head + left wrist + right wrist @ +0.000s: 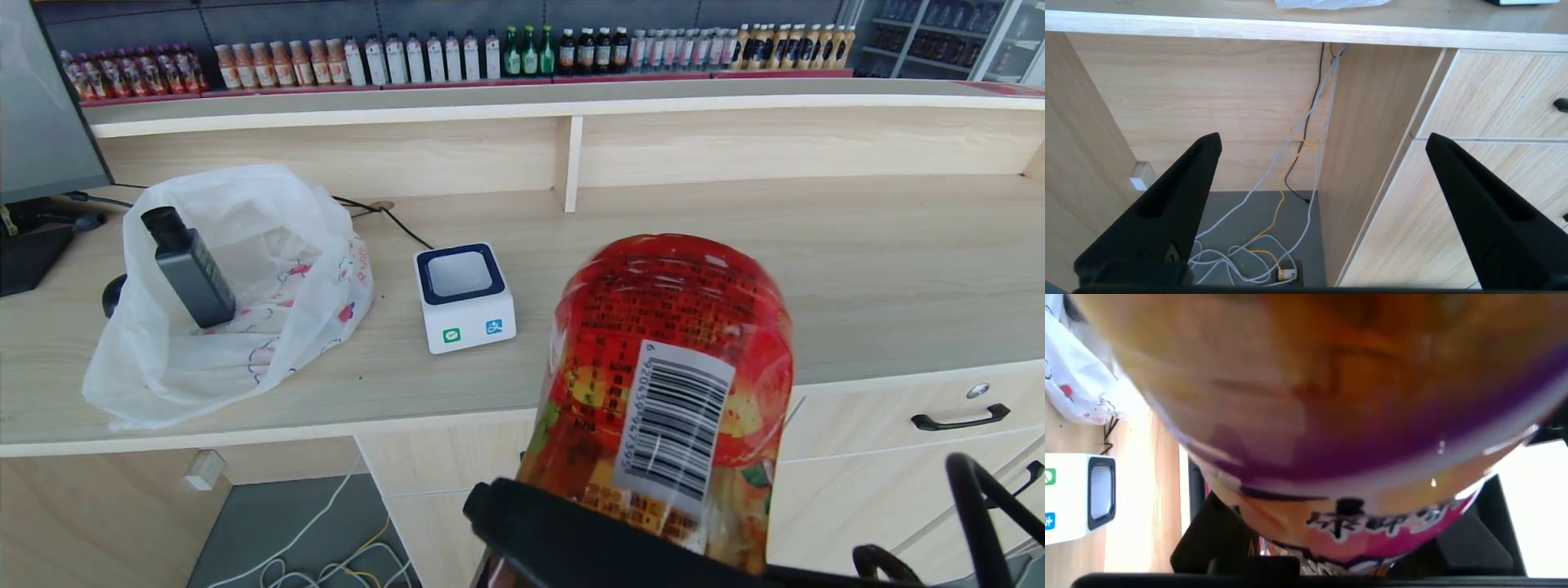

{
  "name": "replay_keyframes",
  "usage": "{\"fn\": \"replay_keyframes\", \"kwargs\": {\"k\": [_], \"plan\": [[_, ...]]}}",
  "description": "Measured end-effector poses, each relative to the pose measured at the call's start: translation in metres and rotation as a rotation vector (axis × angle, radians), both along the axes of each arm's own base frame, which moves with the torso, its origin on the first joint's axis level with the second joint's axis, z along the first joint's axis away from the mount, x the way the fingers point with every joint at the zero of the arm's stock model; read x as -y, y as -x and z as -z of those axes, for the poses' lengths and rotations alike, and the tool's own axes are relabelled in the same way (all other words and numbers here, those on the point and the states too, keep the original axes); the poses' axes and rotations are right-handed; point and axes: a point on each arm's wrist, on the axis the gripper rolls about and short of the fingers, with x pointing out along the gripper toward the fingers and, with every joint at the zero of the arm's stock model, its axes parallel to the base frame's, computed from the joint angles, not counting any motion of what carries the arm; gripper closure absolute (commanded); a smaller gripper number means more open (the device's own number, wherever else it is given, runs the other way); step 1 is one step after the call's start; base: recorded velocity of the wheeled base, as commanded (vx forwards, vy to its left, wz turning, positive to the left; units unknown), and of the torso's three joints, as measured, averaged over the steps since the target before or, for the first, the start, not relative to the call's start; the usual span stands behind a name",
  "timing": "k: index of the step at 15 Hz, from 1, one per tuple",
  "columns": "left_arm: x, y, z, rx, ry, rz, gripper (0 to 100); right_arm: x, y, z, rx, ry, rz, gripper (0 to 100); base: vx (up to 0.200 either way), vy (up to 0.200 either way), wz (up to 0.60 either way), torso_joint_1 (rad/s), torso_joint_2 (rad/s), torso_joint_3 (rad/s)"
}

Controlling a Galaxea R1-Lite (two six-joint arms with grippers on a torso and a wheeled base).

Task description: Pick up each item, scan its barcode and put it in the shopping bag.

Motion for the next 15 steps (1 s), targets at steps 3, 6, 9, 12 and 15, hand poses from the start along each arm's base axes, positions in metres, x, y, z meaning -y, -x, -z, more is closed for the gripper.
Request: {"fn": "replay_keyframes", "kwargs": {"k": [3, 6, 9, 12, 15], "plan": [[0.000, 0.000, 0.000, 0.000, 0.000, 0.000, 0, 0.000, 0.000, 0.000, -0.076, -0.030, -0.024, 100, 0.000, 0.000, 0.00, 0.000, 0.00, 0.000], [0.000, 0.000, 0.000, 0.000, 0.000, 0.000, 0, 0.004, -0.004, 0.004, -0.335, -0.133, 0.010, 100, 0.000, 0.000, 0.00, 0.000, 0.00, 0.000], [0.000, 0.000, 0.000, 0.000, 0.000, 0.000, 0, 0.008, -0.005, 0.008, -0.414, -0.165, 0.049, 100, 0.000, 0.000, 0.00, 0.000, 0.00, 0.000], [0.000, 0.000, 0.000, 0.000, 0.000, 0.000, 0, 0.010, -0.006, 0.008, -0.535, -0.250, 0.083, 100, 0.000, 0.000, 0.00, 0.000, 0.00, 0.000], [0.000, 0.000, 0.000, 0.000, 0.000, 0.000, 0, 0.011, -0.007, 0.008, -0.649, -0.342, 0.092, 100, 0.000, 0.000, 0.00, 0.000, 0.00, 0.000]]}}
